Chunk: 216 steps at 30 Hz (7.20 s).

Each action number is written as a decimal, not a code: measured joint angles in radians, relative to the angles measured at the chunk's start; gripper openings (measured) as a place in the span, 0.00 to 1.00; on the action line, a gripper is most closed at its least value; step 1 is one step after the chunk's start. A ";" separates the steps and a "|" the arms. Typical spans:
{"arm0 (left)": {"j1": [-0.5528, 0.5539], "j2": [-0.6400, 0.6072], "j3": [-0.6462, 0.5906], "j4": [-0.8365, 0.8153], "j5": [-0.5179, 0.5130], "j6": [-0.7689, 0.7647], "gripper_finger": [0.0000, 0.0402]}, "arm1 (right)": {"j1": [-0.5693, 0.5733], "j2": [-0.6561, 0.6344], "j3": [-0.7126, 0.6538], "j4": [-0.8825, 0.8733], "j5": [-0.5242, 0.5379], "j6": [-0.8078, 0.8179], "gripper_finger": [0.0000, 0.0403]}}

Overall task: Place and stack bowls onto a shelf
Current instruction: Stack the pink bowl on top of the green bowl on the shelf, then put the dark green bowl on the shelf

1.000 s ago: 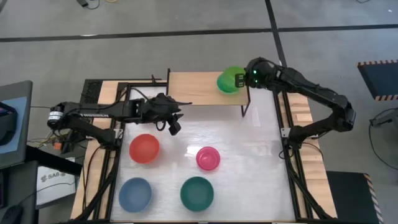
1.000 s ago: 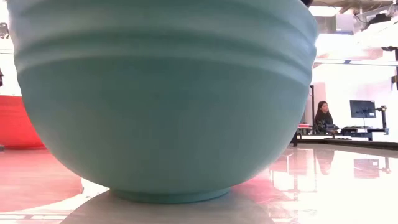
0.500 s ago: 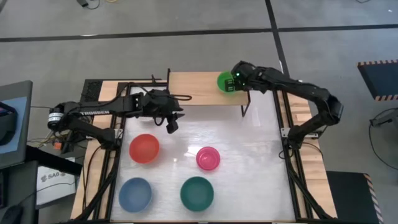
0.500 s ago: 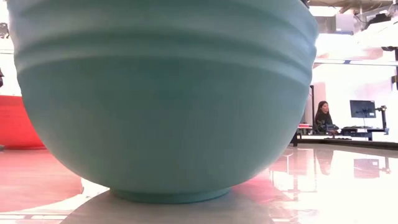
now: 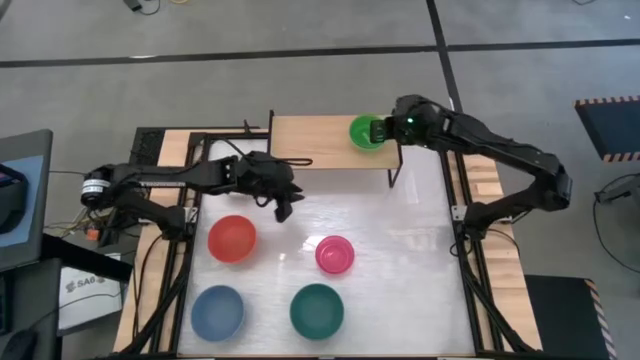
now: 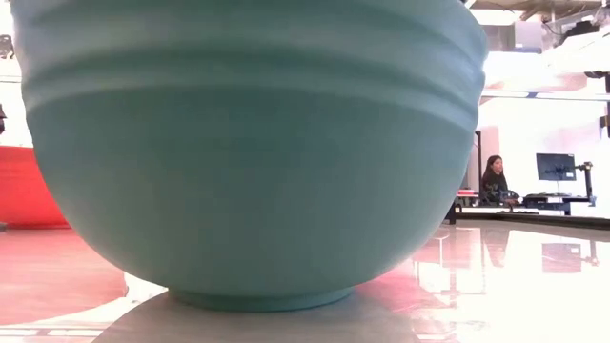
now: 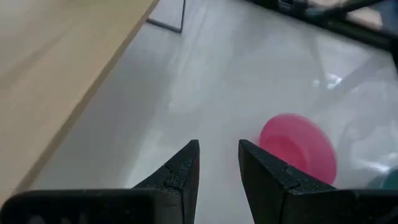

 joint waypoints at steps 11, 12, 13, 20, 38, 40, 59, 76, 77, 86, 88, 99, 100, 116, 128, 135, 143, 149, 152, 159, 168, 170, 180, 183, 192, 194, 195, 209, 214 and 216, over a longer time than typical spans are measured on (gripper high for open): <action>-0.102 0.239 -0.026 0.320 -0.008 -0.118 0.24 | 0.014 -0.063 0.000 -0.033 -0.027 -0.084 0.19; -0.111 0.269 -0.023 0.348 -0.007 -0.119 0.24 | 0.014 -0.064 0.000 -0.040 -0.035 -0.093 0.19; -0.121 0.297 -0.022 0.358 -0.002 -0.126 0.24 | 0.011 -0.064 0.000 -0.055 -0.047 -0.102 0.19; -0.182 0.459 -0.023 0.473 -0.041 -0.235 0.24 | 0.001 -0.066 0.000 -0.093 -0.091 -0.179 0.19; -0.247 0.520 -0.022 0.320 -0.214 -0.261 0.27 | 0.025 -0.071 0.000 -0.159 -0.128 -0.289 0.19; -0.241 0.520 -0.023 0.322 -0.195 -0.249 0.18 | 0.038 -0.071 0.000 -0.163 -0.129 -0.289 0.19; -0.007 0.517 0.623 -0.130 -0.089 0.318 0.00 | 0.162 -0.313 0.000 -0.341 -0.127 -0.074 0.19; 0.340 0.569 0.801 0.264 -0.144 0.094 0.00 | 0.406 -0.309 0.000 -0.368 0.115 0.091 0.19; 0.340 0.585 0.805 0.265 -0.128 0.085 0.00 | 0.405 -0.304 0.000 -0.367 0.115 0.090 0.19; 0.328 0.696 0.912 0.090 -0.100 0.082 0.00 | 0.425 -0.287 -0.001 -0.360 0.098 0.098 0.19; 0.329 0.696 0.918 0.067 -0.088 0.087 0.00 | 0.440 -0.286 -0.001 -0.359 0.091 0.100 0.19; 0.324 0.718 0.919 0.095 -0.078 0.039 0.31 | 0.457 -0.286 -0.001 -0.359 0.089 0.094 0.19; 0.323 0.722 0.918 0.088 -0.069 0.025 0.35 | 0.457 -0.286 -0.001 -0.359 0.089 0.093 0.19; 0.353 0.775 0.971 0.008 -0.109 -0.053 0.51 | 0.457 -0.286 -0.001 -0.360 0.103 0.089 0.19; 0.341 0.797 0.987 -0.044 -0.087 -0.040 0.51 | 0.466 -0.288 -0.001 -0.360 0.082 0.109 0.19; 0.342 0.726 1.102 -0.193 -0.097 0.106 0.51 | 0.460 -0.269 0.000 -0.360 0.091 0.136 0.19; 0.371 0.648 1.145 -0.402 -0.099 0.134 0.51 | 0.378 -0.158 0.000 -0.351 0.099 0.066 0.20; 0.396 0.646 1.142 -0.617 -0.099 0.143 0.51 | 0.325 -0.088 0.000 -0.315 0.011 0.010 0.28; 0.391 0.633 1.117 -0.670 -0.097 0.143 0.51 | 0.309 -0.057 0.000 -0.307 -0.037 -0.034 0.33; 0.378 0.527 1.010 -0.725 -0.134 0.140 0.51 | 0.278 -0.028 0.000 -0.347 -0.080 -0.062 0.44; 0.399 0.248 0.678 -0.617 -0.199 0.056 0.51 | 0.231 -0.039 0.000 -0.319 -0.081 -0.144 0.46; 0.399 0.176 0.585 -0.589 -0.208 0.009 0.51 | 0.214 -0.035 0.000 -0.318 -0.106 -0.166 0.46; 0.339 -0.160 0.180 -0.505 -0.272 -0.200 0.51 | 0.141 -0.028 0.000 -0.141 -0.260 -0.267 0.46; 0.320 -0.229 0.095 -0.502 -0.286 -0.258 0.51 | 0.124 -0.028 0.000 -0.054 -0.308 -0.278 0.46; 0.305 -0.309 -0.050 -0.505 -0.323 -0.362 0.51 | 0.085 -0.028 0.000 0.021 -0.308 -0.266 0.46; 0.305 -0.308 -0.061 -0.504 -0.322 -0.362 0.51 | 0.082 -0.019 0.000 0.020 -0.308 -0.266 0.46; 0.305 -0.305 -0.065 -0.499 -0.319 -0.362 0.51 | 0.086 -0.007 0.000 0.025 -0.307 -0.267 0.46; 0.180 -0.293 -0.068 -0.479 -0.240 -0.415 0.51 | 0.244 0.276 -0.020 0.078 -0.345 -0.379 0.46; 0.009 -0.286 -0.067 -0.416 -0.286 -0.476 0.51 | 0.302 0.357 -0.020 0.111 -0.430 -0.416 0.46; -0.069 -0.283 -0.067 -0.389 -0.328 -0.513 0.51 | 0.332 0.382 -0.020 0.110 -0.447 -0.416 0.46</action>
